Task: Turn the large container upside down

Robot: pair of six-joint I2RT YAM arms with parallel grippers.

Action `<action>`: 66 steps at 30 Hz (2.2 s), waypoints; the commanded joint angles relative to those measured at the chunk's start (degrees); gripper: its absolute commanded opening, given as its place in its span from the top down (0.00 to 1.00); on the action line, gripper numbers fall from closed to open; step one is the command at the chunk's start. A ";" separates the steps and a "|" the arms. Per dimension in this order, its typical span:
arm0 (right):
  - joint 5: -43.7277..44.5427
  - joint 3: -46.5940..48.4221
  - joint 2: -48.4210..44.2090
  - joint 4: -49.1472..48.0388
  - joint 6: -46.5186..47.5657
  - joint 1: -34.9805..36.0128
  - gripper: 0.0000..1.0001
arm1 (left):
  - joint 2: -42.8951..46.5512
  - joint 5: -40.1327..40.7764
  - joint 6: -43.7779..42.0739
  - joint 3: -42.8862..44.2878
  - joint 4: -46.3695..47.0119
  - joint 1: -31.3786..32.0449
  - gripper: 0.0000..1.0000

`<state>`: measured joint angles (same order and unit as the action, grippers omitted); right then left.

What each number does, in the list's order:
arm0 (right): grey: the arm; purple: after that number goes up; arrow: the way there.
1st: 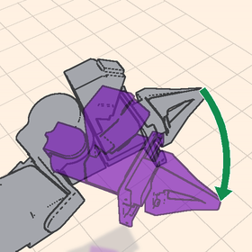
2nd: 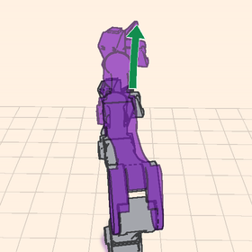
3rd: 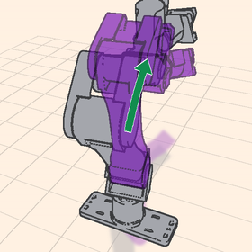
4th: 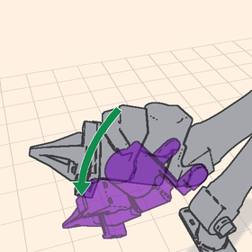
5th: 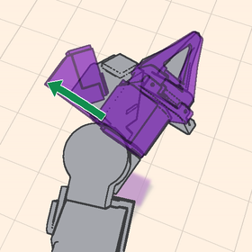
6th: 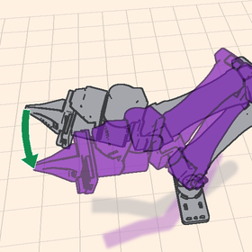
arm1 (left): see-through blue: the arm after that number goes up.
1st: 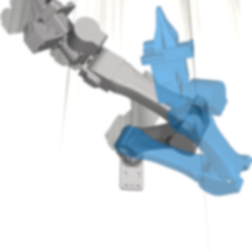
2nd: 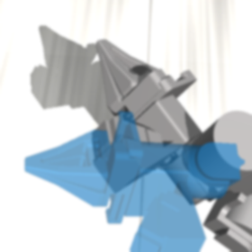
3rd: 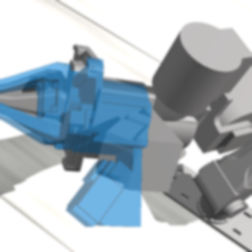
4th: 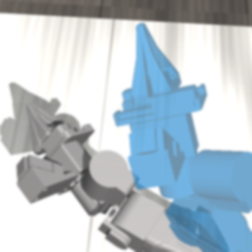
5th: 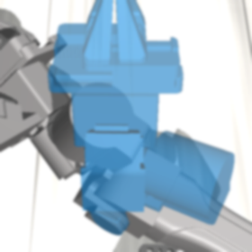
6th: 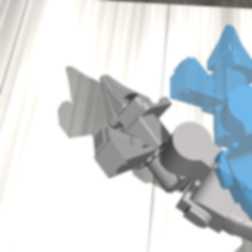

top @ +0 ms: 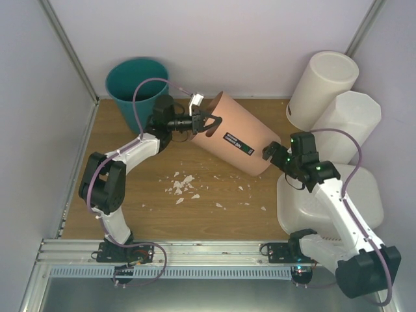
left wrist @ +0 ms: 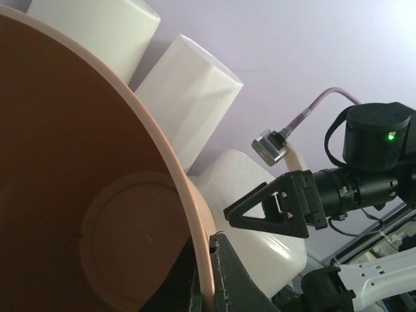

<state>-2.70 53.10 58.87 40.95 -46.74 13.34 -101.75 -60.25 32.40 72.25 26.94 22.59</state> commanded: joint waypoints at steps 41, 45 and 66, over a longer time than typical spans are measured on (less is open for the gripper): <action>-18.24 -8.38 7.02 -31.20 -3.95 -4.84 0.00 | -8.38 20.87 -53.75 31.40 -69.52 0.64 0.70; -18.78 -8.23 7.96 -31.34 -3.63 -4.82 0.00 | -9.83 19.44 -57.68 34.26 -74.63 0.60 0.64; -22.39 -8.10 10.04 -34.21 -3.12 -4.82 0.00 | -8.96 29.84 -62.13 35.78 -77.28 -0.88 0.63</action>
<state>-22.39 44.66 67.75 9.74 -50.41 8.62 -114.04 -30.72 -29.15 109.71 -54.48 22.09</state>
